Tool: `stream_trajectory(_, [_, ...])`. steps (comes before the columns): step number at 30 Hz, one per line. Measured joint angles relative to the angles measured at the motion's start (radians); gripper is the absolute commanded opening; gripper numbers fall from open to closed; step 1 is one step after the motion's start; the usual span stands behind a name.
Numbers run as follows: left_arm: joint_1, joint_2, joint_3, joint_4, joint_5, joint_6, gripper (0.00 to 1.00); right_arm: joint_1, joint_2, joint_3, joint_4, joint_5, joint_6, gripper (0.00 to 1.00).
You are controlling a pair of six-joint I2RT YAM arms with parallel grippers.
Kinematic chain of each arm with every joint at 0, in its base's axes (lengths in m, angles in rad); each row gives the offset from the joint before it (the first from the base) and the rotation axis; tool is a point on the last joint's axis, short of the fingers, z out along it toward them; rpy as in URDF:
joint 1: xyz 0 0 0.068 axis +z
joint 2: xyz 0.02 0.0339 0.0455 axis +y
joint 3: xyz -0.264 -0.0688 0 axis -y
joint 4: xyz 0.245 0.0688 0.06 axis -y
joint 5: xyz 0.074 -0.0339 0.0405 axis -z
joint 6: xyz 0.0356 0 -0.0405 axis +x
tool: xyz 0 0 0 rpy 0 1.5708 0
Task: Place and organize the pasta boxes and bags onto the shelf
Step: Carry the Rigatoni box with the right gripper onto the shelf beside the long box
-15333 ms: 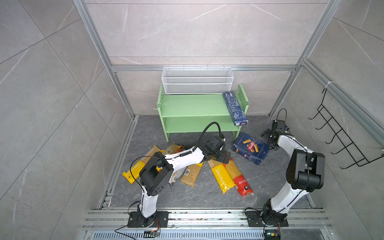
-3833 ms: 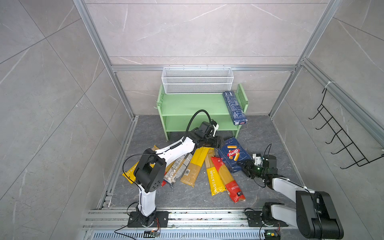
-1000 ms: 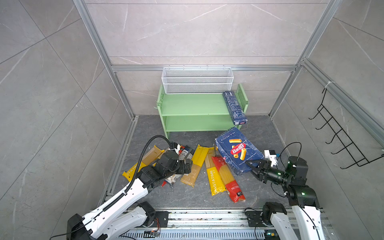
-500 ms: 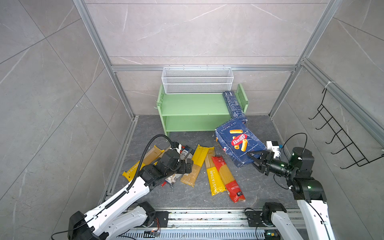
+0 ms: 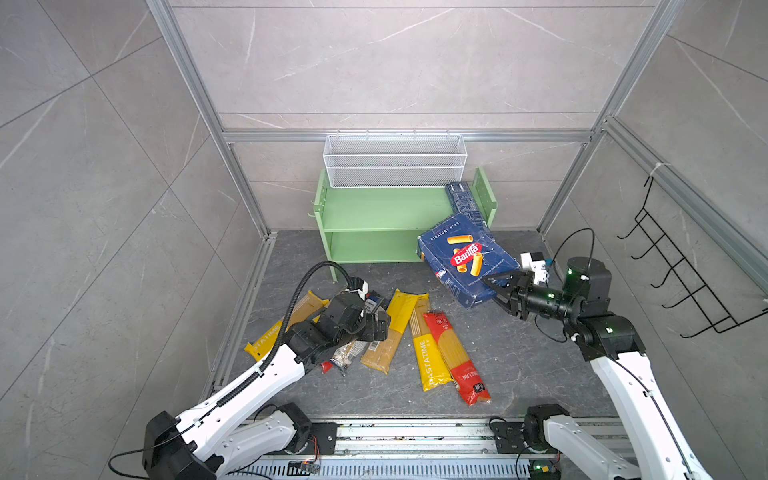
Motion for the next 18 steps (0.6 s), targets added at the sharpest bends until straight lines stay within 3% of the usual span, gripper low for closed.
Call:
stream_trajectory(11, [0.06,0.031,0.06,0.008,0.043,0.032,1.0,0.174,0.282,0.264,0.04,0.124,-0.061,0.03])
stream_trajectory(18, [0.138,0.044,0.06,0.01,0.092,0.037,1.0,0.209,0.471,0.392,0.076,0.191,-0.072,0.03])
